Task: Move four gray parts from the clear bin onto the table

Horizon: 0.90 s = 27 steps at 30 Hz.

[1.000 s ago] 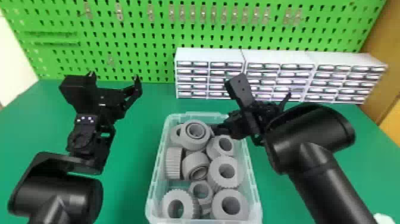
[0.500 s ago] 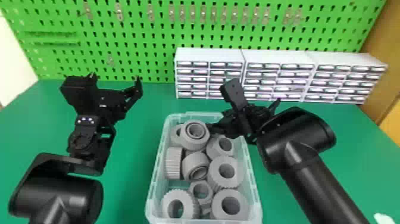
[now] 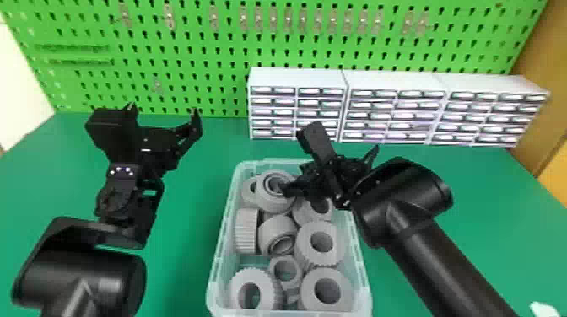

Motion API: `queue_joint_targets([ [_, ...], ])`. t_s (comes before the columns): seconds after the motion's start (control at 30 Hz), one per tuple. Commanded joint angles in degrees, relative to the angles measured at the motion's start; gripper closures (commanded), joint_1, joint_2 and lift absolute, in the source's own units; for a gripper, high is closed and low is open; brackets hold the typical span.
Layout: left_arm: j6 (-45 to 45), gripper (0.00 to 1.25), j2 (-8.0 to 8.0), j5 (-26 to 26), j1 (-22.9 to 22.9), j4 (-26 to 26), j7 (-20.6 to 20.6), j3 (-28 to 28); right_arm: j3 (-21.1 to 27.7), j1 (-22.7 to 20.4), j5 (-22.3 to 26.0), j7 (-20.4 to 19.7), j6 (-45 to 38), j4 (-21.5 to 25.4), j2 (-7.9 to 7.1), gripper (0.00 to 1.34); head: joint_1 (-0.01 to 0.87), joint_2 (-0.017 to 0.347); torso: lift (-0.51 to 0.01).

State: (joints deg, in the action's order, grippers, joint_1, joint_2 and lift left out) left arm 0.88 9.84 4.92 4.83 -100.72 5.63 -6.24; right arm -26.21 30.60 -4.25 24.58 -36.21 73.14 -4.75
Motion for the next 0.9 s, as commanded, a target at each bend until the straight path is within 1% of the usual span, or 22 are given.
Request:
queue_joint_targets([
  [0.0,0.00,0.11,0.00,0.00,-0.17,0.00,0.00,0.17,0.19,0.25,-0.06,-0.15,1.41,-2.21,0.00,0.51,0.678,0.034,-0.050],
  [0.27,0.00,0.11,0.00,0.00,-0.17,0.00,0.00,0.17,1.60,1.13,-0.06,-0.15,5.36,-6.70,-0.17,0.51,0.678,0.034,-0.050],
  [0.77,0.00,0.11,0.00,0.00,-0.08,0.00,-0.09,0.08,2.13,1.21,0.29,-0.15,6.94,-8.01,-0.17,0.51,0.678,0.034,-0.050],
  [0.87,0.00,0.11,0.00,0.00,-0.08,0.00,-0.09,0.08,2.13,1.21,0.82,-0.15,6.94,-8.10,-0.17,0.53,0.678,0.034,-0.050],
])
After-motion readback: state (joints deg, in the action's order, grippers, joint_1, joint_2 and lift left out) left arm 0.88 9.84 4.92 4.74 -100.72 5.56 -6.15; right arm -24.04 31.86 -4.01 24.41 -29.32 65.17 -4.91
